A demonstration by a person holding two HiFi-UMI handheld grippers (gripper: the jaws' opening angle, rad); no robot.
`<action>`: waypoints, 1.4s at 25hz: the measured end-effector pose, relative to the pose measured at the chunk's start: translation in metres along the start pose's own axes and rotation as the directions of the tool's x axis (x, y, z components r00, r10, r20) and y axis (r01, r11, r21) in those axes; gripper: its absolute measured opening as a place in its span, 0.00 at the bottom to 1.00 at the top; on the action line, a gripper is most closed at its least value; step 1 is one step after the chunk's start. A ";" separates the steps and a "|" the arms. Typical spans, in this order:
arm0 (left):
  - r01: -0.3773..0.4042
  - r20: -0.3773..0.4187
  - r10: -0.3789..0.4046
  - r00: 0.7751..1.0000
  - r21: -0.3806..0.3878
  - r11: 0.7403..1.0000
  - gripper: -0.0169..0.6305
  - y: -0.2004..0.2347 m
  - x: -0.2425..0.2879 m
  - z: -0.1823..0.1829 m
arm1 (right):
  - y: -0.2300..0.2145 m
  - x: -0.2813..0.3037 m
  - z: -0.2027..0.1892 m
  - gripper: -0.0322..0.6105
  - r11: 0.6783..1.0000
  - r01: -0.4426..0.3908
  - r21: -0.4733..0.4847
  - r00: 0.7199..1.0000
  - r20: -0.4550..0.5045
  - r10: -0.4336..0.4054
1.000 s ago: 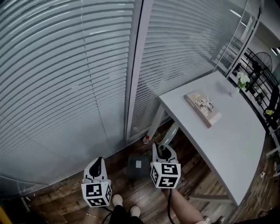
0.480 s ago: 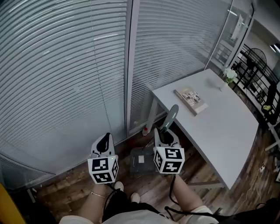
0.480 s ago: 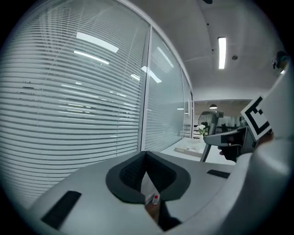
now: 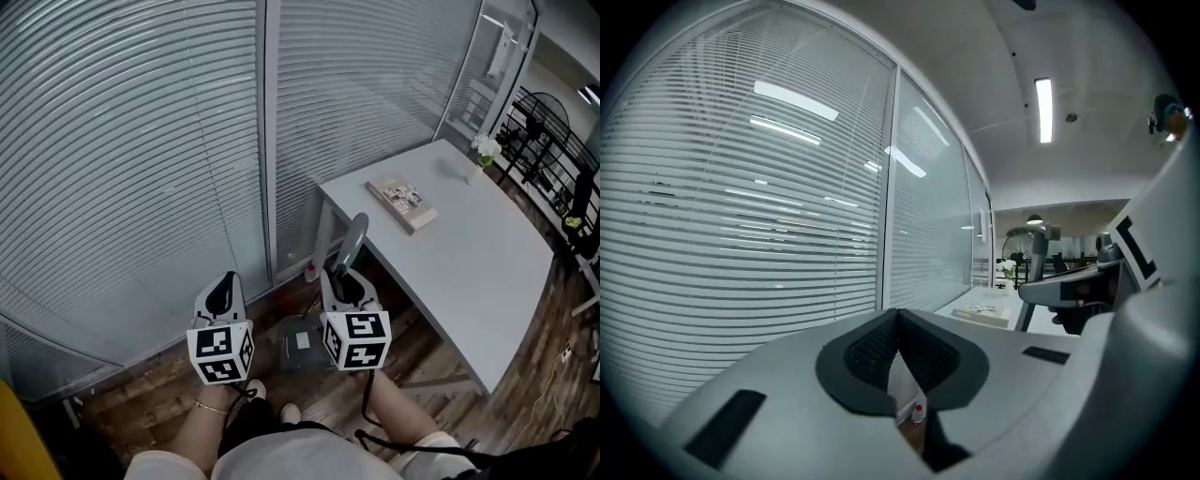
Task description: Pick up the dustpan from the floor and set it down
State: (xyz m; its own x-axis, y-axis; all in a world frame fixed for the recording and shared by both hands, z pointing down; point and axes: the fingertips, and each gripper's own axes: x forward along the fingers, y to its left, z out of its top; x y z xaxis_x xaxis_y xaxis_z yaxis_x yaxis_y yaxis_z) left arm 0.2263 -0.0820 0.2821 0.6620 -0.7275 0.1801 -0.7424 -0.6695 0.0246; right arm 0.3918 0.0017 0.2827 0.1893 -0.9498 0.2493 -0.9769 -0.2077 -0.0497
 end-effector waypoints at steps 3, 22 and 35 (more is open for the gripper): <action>-0.030 -0.008 0.031 1.000 0.006 1.000 0.05 0.008 -0.011 0.000 | 0.009 -0.003 0.002 0.21 1.000 -0.022 -0.010 1.000 0.006 0.022; -0.280 -0.018 0.279 0.960 -0.024 0.960 0.05 0.126 -0.118 -0.022 | 0.135 0.016 0.003 0.21 0.980 -0.192 -0.056 0.981 0.027 0.193; -0.453 -0.036 0.452 0.892 -0.074 0.889 0.05 0.234 -0.205 -0.030 | 0.273 0.031 0.009 0.21 0.929 -0.351 -0.117 0.936 -0.003 0.353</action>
State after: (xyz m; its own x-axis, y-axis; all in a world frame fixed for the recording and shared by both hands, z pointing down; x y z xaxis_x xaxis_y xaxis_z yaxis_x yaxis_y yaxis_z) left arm -0.0865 -0.0851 0.2806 0.2514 -0.9456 0.2067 -0.9670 -0.2543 0.0126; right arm 0.1316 -0.0867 0.2681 -0.1679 -0.9612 0.2190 -0.9857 0.1675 -0.0204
